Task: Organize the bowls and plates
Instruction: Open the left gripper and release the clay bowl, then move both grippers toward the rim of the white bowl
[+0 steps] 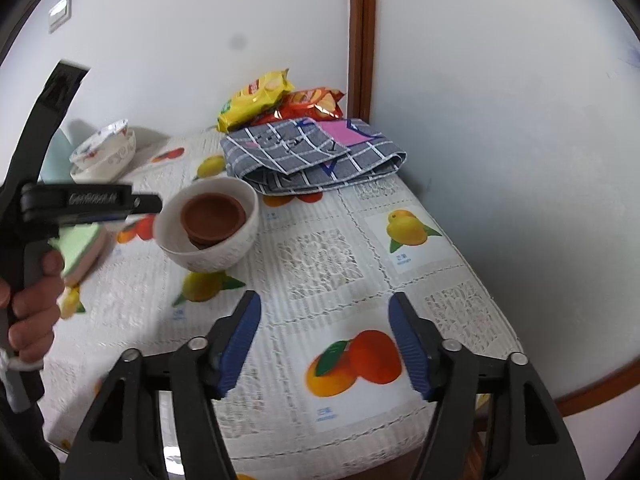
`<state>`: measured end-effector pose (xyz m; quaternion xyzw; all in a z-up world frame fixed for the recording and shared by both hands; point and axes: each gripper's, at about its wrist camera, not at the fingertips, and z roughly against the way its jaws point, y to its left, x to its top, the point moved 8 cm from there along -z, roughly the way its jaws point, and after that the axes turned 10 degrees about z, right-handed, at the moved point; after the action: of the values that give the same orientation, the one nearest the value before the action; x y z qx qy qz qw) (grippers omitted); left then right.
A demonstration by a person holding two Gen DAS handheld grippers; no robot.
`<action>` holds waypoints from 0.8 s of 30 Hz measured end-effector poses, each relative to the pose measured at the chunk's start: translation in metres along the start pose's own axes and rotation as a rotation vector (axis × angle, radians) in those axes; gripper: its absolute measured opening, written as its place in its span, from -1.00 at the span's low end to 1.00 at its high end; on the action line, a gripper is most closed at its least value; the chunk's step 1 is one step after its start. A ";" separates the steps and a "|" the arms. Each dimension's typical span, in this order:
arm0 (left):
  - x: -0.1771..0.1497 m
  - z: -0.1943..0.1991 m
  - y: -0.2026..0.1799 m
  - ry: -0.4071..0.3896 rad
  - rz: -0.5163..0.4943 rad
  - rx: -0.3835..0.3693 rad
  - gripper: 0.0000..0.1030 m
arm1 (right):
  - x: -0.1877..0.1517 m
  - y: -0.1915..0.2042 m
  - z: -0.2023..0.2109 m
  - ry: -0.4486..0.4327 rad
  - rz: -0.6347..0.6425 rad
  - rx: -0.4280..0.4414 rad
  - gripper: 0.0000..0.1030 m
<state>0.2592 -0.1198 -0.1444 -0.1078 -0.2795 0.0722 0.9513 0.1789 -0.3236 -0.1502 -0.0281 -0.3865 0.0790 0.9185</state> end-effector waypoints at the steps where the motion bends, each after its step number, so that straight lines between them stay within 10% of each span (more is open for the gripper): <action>1: -0.002 0.008 0.004 -0.017 -0.022 0.014 0.13 | 0.001 0.002 0.003 -0.006 -0.008 0.003 0.35; 24: -0.021 0.078 0.066 -0.095 -0.180 -0.109 0.38 | -0.012 0.048 0.089 -0.074 -0.185 -0.174 0.54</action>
<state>0.1937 -0.0476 -0.1076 -0.1304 -0.3365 -0.0236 0.9323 0.1012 -0.2790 -0.1012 -0.0692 -0.4263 -0.0389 0.9011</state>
